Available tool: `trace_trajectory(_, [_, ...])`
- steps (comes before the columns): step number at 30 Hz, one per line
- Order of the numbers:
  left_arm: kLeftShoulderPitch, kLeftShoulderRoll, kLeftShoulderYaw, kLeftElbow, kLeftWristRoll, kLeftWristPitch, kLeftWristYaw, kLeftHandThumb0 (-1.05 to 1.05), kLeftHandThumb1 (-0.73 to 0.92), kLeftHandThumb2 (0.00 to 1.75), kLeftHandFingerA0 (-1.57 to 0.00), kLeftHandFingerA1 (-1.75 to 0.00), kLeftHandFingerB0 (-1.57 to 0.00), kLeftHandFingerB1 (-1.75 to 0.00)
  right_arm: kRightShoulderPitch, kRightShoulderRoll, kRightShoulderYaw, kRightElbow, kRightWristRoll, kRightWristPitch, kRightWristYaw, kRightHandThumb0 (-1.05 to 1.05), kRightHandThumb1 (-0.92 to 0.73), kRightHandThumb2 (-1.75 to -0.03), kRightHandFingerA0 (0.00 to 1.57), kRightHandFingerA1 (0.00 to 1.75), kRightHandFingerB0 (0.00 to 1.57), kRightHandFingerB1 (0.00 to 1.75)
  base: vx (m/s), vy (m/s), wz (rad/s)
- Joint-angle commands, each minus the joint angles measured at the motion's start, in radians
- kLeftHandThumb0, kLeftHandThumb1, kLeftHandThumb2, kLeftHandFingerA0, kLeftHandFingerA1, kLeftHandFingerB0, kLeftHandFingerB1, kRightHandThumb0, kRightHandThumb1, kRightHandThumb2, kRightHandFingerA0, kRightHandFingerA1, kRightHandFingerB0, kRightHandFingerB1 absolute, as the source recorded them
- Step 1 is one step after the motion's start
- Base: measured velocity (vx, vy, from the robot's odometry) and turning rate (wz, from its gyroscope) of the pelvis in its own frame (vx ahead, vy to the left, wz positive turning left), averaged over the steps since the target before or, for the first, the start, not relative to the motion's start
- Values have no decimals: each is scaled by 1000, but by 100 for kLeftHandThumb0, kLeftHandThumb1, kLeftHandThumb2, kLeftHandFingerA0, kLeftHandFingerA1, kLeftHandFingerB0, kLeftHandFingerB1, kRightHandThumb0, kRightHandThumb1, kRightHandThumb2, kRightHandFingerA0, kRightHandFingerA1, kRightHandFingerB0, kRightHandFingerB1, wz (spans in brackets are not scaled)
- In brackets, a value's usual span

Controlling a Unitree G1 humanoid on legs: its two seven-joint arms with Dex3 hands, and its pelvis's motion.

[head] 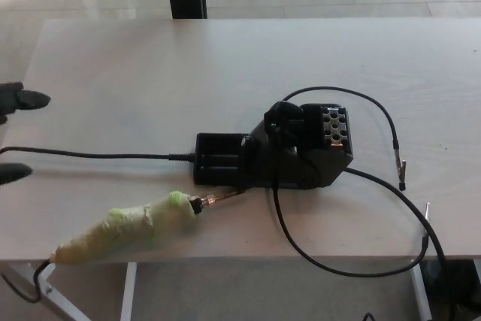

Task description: Use the left hand of the robot to grab the soldering gun kept on the middle of the table and pull it out of its base and keep it on the left side of the base

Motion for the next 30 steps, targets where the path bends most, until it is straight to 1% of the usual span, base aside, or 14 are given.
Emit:
trace_trajectory(1, [142, -239, 868, 98, -904, 417, -53, -52, 76, 63, -71, -60, -54, -46, 25, -17, -24, 22, 29, -6, -8, -61, -49, -84, 63, 73, 28, 48, 0, 0, 0])
trace_trajectory(2, [150, -271, 915, 171, -916, 405, -8, -55, 79, 63, -74, -63, -60, -46, 26, -18, -20, 22, 25, -6, -11, -54, -61, -58, 66, 68, 33, 35, 0, 0, 0])
trace_trajectory(5, [131, -297, 981, 278, -933, 414, 70, -47, 79, 64, -83, -63, -67, -49, 23, -19, -18, 23, 21, -7, -13, -61, -49, -84, 65, 74, 28, 48, 0, 0, 0])
trace_trajectory(7, [104, -309, 1103, 504, -954, 391, 212, -43, 81, 63, -84, -78, -76, -56, 24, -16, -13, 23, 17, -11, -12, -54, -62, -59, 65, 67, 33, 35, 0, 0, 0])
trace_trajectory(10, [97, -360, 1288, 775, -1072, 220, 485, -35, 92, 67, -42, -120, -47, -78, 28, -5, -20, 28, 24, -18, -15, -61, -50, -85, 65, 73, 28, 48, 0, 0, 0])
trace_trajectory(11, [109, -331, 1312, 910, -1081, 167, 503, -31, 72, 112, -63, -97, -54, -81, 31, -5, -19, 27, 23, -18, -15, -55, -62, -59, 67, 68, 34, 35, 0, 0, 0])
trace_trajectory(14, [137, -299, 1278, 1149, -1016, 20, 651, -27, 71, 111, -59, -86, -47, -74, 40, 3, -14, 18, 21, -18, -15, -61, -52, -86, 63, 72, 28, 48, 0, 0, 0])
trace_trajectory(15, [152, -312, 1248, 1158, -976, 40, 673, -38, 92, 72, -43, -95, -31, -74, 43, 5, -15, 16, 23, -20, -12, -61, -51, -85, 61, 71, 28, 48, 0, 0, 0])
trace_trajectory(18, [233, -394, 1064, 1129, -758, 92, 659, -37, 89, 66, -30, -61, -25, -49, 42, 3, -29, 13, 38, -11, -2, -53, -62, -59, 64, 68, 34, 35, 0, 0, 0])
trace_trajectory(21, [263, -441, 1013, 1100, -685, 56, 660, -34, 83, 64, -25, -53, -32, -50, 41, 2, -35, 10, 45, -7, 2, -52, -62, -59, 63, 67, 35, 35, 0, 0, 0])
trace_trajectory(22, [277, -444, 960, 1098, -621, 56, 674, -41, 84, 63, -26, -57, -38, -55, 41, 1, -27, 8, 37, -10, 1, -58, -50, -86, 60, 71, 28, 48, 0, 0, 0])
trace_trajectory(23, [289, -441, 899, 1102, -551, 54, 683, -37, 78, 63, -37, -88, -49, -75, 39, 2, -25, 9, 35, -11, 1, -56, -49, -87, 60, 71, 26, 48, 0, 0, 0])
trace_trajectory(24, [306, -438, 837, 1103, -492, 55, 649, -45, 63, 97, -33, -67, -36, -62, 34, 2, -19, 13, 28, -15, -2, -55, -62, -59, 64, 66, 34, 35, 0, 0, 0])
trace_trajectory(30, [265, -405, 652, 1136, -335, 34, 583, -46, 56, 90, -36, -60, -38, -57, 19, -1, -15, 16, 25, -9, -2, -55, -62, -59, 64, 67, 33, 35, 0, 0, 0])
